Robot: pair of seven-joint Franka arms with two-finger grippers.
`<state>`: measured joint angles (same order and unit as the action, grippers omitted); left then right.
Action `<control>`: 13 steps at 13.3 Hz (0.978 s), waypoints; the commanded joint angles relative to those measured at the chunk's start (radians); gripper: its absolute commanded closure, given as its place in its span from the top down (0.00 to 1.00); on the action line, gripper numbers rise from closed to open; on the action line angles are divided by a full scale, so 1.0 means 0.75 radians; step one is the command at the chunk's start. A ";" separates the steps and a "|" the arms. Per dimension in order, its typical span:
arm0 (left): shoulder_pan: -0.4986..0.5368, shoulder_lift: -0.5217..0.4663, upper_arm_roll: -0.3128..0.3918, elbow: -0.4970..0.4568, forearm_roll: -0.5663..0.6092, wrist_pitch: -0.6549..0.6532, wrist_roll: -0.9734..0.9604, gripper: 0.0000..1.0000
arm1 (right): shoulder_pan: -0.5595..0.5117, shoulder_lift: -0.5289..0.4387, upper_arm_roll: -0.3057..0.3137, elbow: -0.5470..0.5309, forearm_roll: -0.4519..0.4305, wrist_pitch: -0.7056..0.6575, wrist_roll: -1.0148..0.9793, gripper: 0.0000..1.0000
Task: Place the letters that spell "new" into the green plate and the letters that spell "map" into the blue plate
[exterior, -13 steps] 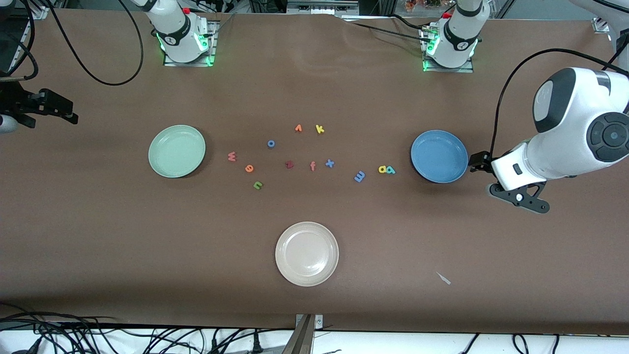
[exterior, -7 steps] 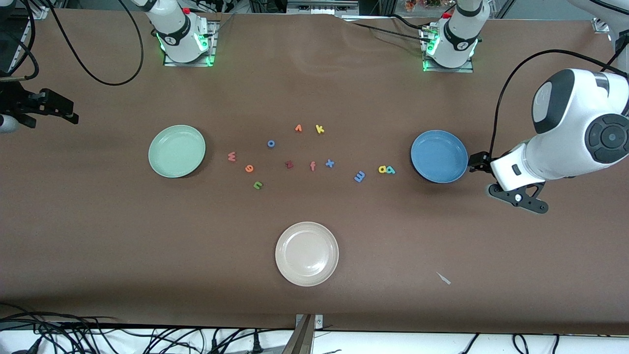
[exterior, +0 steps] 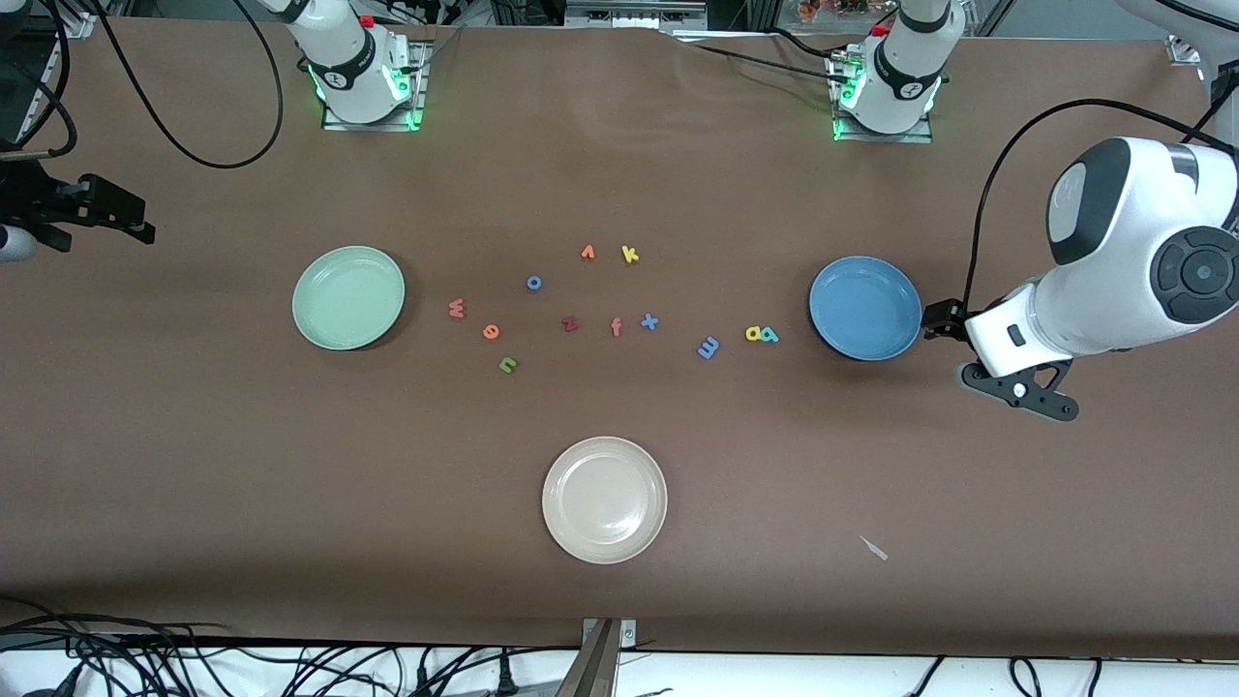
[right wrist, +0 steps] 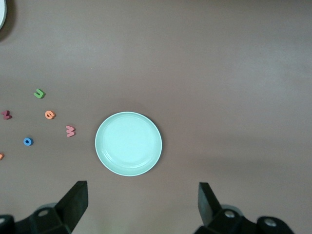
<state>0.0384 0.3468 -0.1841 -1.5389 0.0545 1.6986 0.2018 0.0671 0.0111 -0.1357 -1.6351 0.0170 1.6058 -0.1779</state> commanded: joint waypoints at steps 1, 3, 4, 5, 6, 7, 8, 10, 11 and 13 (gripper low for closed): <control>-0.004 -0.002 0.002 0.002 -0.034 -0.001 0.001 1.00 | -0.002 -0.011 -0.001 0.010 0.006 -0.022 -0.010 1.00; -0.004 -0.002 0.000 0.002 -0.034 -0.001 0.001 1.00 | -0.002 -0.011 0.001 0.010 0.006 -0.022 -0.008 1.00; -0.004 -0.002 0.000 0.002 -0.036 -0.001 0.001 1.00 | -0.002 -0.011 0.001 0.010 0.006 -0.022 -0.008 1.00; -0.004 -0.002 0.000 0.002 -0.038 -0.001 -0.005 1.00 | -0.002 -0.011 0.003 0.012 0.004 -0.020 -0.010 1.00; -0.004 -0.002 0.000 0.002 -0.038 -0.001 -0.005 1.00 | 0.000 -0.011 0.003 0.012 0.002 -0.020 -0.010 1.00; -0.006 -0.002 0.000 0.002 -0.042 -0.001 -0.009 1.00 | -0.002 -0.011 0.003 0.012 0.004 -0.020 -0.010 1.00; -0.018 0.000 0.000 0.002 -0.044 -0.003 -0.017 1.00 | 0.000 -0.013 0.003 0.012 0.006 -0.022 -0.010 1.00; -0.023 0.000 0.000 0.000 -0.044 -0.003 -0.032 1.00 | -0.002 -0.017 -0.001 0.012 0.000 -0.024 -0.012 1.00; -0.023 0.000 0.000 0.002 -0.044 -0.003 -0.030 1.00 | -0.002 -0.017 -0.005 0.012 0.006 -0.024 -0.012 1.00; -0.023 0.000 0.000 0.002 -0.044 -0.001 -0.032 1.00 | -0.002 -0.015 -0.001 0.010 0.006 -0.024 -0.010 1.00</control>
<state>0.0235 0.3495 -0.1888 -1.5389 0.0545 1.6986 0.1815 0.0670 0.0066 -0.1363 -1.6351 0.0170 1.6039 -0.1779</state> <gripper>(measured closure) 0.000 0.000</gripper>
